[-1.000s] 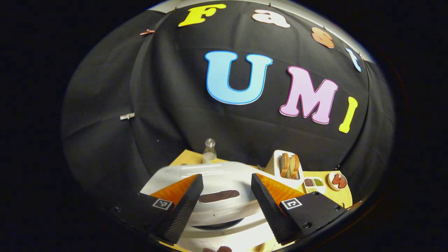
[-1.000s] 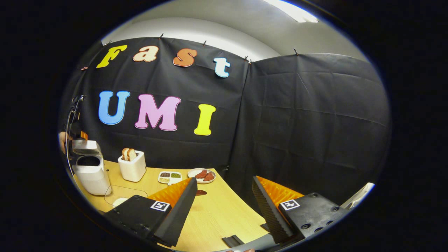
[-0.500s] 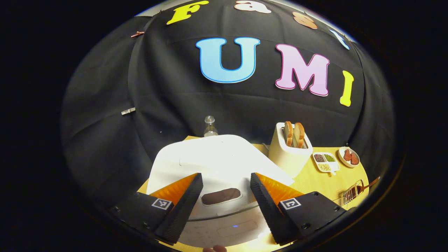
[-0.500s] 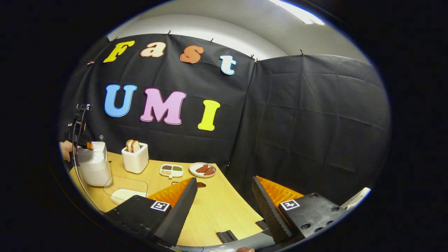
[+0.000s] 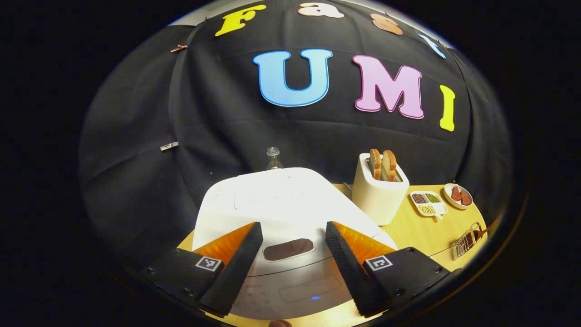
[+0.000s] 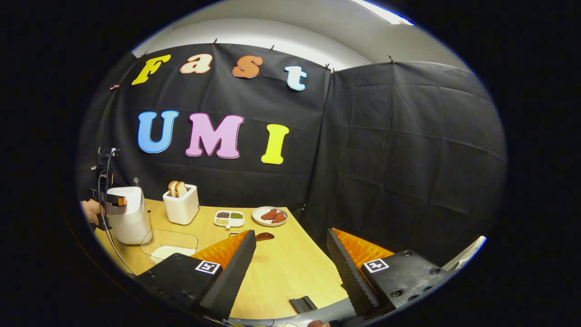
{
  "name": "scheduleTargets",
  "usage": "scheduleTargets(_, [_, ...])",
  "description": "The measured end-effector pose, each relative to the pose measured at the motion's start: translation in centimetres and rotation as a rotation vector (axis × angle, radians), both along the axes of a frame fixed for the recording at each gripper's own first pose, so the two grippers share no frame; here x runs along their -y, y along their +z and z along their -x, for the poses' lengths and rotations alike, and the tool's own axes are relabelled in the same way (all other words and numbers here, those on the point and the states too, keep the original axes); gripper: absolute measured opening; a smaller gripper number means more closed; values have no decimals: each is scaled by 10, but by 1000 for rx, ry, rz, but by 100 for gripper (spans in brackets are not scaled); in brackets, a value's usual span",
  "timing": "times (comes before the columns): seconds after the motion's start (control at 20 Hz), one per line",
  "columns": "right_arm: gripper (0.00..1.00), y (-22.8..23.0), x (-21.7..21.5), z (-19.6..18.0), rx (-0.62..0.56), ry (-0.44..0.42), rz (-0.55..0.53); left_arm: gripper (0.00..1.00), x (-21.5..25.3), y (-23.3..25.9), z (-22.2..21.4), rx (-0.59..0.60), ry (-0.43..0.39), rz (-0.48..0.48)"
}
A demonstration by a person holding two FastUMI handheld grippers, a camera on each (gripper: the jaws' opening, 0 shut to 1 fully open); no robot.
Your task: Close the left gripper, press the button to open the rice cooker; take a wooden spoon from the chopstick holder with the right hand, scoop a spoonful of rice and pour it into the rice cooker, then put the wooden spoon back into the chopstick holder.
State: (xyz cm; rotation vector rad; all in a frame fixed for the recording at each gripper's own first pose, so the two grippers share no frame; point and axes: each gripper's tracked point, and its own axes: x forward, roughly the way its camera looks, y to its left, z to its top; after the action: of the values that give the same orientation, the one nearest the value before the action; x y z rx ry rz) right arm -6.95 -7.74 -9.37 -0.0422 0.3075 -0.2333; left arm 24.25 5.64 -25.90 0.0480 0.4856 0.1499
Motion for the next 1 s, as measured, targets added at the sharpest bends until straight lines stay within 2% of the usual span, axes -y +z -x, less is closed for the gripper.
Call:
scheduleTargets(0.4, [98,6,-11,-6,24,10,-13,98,9,14,0,21,-46,9])
scheduleTargets(0.7, [98,14,-40,-24,54,66,-21,95,13,72,16,154,-152,-16])
scheduleTargets(1.0, [98,27,-86,-52,106,155,-59,95,17,129,62,269,-254,50])
